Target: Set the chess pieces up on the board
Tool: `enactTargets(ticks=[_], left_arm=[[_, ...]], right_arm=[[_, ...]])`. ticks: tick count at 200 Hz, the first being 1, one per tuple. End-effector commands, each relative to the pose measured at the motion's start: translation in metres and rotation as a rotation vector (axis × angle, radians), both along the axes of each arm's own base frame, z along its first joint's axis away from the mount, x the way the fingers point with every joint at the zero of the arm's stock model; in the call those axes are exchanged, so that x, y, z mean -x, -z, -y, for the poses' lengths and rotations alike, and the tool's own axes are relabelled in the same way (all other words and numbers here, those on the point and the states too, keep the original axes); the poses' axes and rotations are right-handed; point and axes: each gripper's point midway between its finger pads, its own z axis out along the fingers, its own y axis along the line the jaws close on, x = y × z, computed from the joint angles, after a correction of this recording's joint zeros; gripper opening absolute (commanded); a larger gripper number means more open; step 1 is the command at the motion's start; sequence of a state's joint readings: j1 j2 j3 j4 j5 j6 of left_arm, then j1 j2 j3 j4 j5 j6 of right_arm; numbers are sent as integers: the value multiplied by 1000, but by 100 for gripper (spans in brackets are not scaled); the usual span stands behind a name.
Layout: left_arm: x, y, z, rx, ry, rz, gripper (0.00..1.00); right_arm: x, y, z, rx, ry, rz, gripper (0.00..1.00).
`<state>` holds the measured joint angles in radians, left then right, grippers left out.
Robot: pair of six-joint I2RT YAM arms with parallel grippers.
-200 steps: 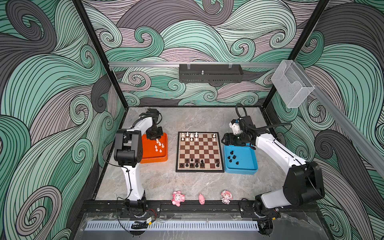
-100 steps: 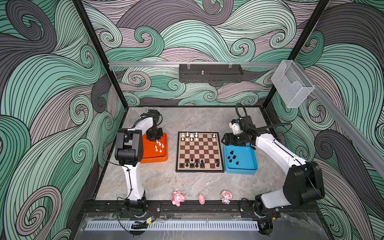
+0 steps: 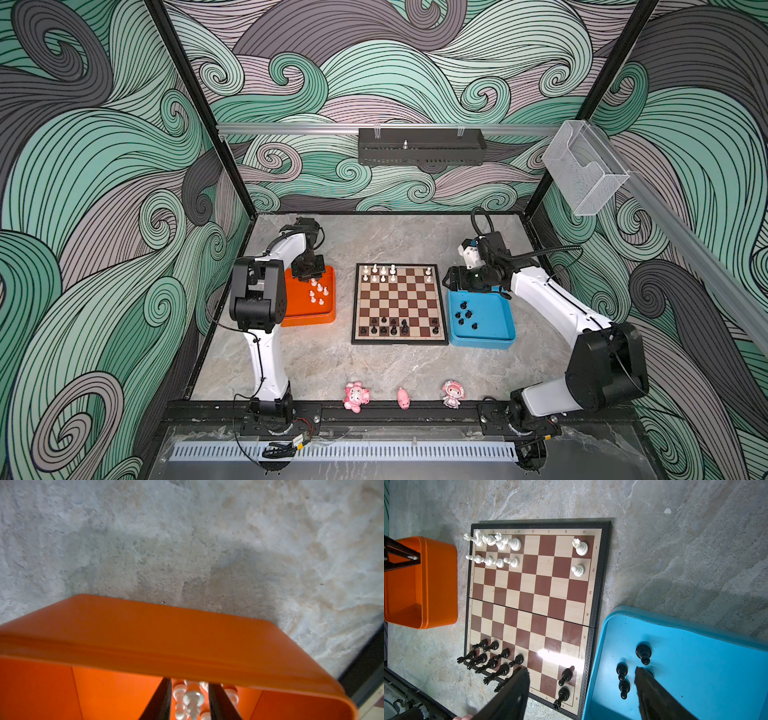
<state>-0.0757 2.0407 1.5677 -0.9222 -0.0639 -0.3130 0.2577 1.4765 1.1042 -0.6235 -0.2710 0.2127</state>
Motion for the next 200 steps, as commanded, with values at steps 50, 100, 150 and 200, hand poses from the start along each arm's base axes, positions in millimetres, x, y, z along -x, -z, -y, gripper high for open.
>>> enactTargets(ticks=[50, 100, 150, 200], left_arm=[[-5, -3, 0, -25, 13, -7, 29], [-5, 0, -1, -28, 16, -11, 29], [-6, 2, 0, -27, 17, -15, 28], [-6, 2, 0, -27, 17, -17, 22]], right_arm=[[-2, 1, 0, -5, -10, 2, 80], [-2, 1, 0, -3, -10, 2, 80], [-2, 2, 0, -2, -11, 1, 79], [-2, 3, 0, -3, -13, -3, 80]])
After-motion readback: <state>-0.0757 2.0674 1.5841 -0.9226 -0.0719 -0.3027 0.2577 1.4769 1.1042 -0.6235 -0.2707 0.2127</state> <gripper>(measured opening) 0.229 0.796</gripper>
